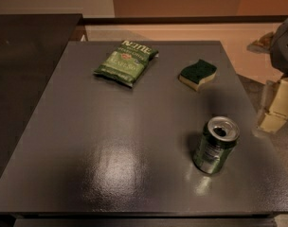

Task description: Move green can near green jalapeno chip bag

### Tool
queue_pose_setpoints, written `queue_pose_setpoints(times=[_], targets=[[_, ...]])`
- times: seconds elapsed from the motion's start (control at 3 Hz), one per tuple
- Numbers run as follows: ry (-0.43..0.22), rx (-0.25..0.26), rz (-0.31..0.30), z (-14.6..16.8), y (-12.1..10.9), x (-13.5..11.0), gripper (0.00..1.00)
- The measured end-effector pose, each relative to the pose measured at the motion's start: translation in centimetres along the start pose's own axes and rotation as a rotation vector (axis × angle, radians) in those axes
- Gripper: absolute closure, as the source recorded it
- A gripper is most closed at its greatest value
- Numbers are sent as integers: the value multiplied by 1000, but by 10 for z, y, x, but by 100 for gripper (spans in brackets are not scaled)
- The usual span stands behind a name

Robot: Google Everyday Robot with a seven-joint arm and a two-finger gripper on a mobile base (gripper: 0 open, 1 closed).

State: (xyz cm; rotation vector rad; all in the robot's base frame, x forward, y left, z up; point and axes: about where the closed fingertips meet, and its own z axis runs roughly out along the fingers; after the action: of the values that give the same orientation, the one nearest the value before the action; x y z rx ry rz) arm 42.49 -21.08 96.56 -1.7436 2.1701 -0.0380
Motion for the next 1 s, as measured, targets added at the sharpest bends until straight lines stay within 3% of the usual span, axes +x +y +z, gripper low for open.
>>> queue_pose_setpoints(times=[0.33, 1.0], targets=[[-71, -61, -18, 16, 23, -3, 0], [-224, -195, -69, 40, 81, -31, 0]])
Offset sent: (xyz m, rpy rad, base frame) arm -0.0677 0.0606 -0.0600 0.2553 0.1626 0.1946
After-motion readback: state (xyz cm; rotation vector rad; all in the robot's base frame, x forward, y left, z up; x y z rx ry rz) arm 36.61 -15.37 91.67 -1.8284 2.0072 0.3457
